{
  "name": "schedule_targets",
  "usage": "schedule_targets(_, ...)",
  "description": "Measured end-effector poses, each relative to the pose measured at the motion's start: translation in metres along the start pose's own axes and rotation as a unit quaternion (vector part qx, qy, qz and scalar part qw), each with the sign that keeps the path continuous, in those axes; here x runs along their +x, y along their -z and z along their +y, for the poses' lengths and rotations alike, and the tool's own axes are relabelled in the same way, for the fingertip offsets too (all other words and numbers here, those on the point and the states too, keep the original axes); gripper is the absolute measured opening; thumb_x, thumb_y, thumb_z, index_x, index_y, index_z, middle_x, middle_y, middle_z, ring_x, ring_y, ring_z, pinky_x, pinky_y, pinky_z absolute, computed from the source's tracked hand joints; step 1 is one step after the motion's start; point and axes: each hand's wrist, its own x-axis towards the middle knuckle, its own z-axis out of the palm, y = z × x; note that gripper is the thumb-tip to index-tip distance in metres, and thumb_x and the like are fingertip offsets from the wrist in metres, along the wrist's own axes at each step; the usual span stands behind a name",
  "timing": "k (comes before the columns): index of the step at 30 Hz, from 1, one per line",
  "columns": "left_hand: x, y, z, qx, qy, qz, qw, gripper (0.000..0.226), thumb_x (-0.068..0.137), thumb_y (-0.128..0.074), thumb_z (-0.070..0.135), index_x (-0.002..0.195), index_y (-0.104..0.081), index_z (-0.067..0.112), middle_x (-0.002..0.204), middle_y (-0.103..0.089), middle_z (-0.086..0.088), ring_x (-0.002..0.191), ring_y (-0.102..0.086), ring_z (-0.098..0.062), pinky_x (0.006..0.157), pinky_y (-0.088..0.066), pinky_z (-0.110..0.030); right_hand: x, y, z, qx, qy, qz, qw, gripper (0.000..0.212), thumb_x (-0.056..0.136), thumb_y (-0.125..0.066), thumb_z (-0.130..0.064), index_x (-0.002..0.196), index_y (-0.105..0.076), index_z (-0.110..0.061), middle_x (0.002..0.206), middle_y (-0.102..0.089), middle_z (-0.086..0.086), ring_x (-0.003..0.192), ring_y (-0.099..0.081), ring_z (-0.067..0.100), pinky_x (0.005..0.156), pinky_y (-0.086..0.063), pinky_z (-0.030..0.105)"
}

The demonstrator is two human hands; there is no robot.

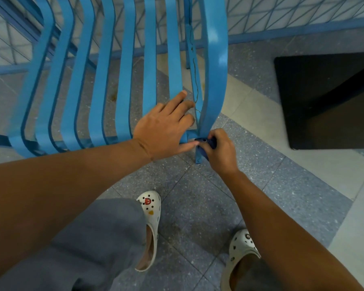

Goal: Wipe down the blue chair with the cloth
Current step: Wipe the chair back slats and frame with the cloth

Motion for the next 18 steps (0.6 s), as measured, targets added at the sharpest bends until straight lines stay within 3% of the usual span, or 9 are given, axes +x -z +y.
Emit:
schedule_targets(5,0.003,0.002,0.001,-0.008,-0.004,-0.004,1.0,0.063,0.092,-0.045,0.071,0.11,-0.062,0.013,0.15,-0.049,-0.013,0.149,-0.032,-0.034,0.092,-0.045,-0.046,0.014,-0.012,0.018,-0.088,-0.107,-0.113,0.984,0.032,0.084,-0.078,-0.04,0.088,-0.055,-0.017,0.084,-0.063,0.002,0.077,-0.062,0.025,0.065,-0.05,0.038)
schedule_targets(9,0.002,0.002,0.001,-0.024,-0.008,0.008,1.0,0.062,0.092,-0.049,0.07,0.108,-0.062,0.012,0.145,-0.052,-0.014,0.148,-0.034,-0.035,0.091,-0.046,-0.047,0.028,-0.001,0.016,-0.123,-0.043,-0.146,0.981,0.036,0.079,-0.079,-0.047,0.096,-0.061,-0.021,0.089,-0.066,-0.002,0.079,-0.062,0.021,0.07,-0.055,0.042)
schedule_targets(14,0.002,0.001,0.002,-0.02,-0.007,0.011,1.0,0.063,0.093,-0.046,0.071,0.108,-0.062,0.012,0.145,-0.053,-0.014,0.147,-0.035,-0.034,0.088,-0.046,-0.045,0.022,0.019,0.002,-0.069,0.034,-0.084,0.994,0.042,0.077,-0.071,-0.055,0.094,-0.059,-0.018,0.086,-0.062,-0.004,0.074,-0.059,0.017,0.061,-0.048,0.034)
schedule_targets(18,0.002,0.0,0.001,-0.028,-0.006,0.017,0.999,0.061,0.092,-0.049,0.069,0.108,-0.064,0.012,0.144,-0.054,-0.014,0.146,-0.036,-0.034,0.088,-0.047,-0.046,0.018,-0.008,0.017,-0.071,-0.112,-0.132,0.982,0.035,0.084,-0.077,-0.046,0.091,-0.056,-0.018,0.089,-0.065,0.003,0.08,-0.062,0.024,0.067,-0.051,0.038)
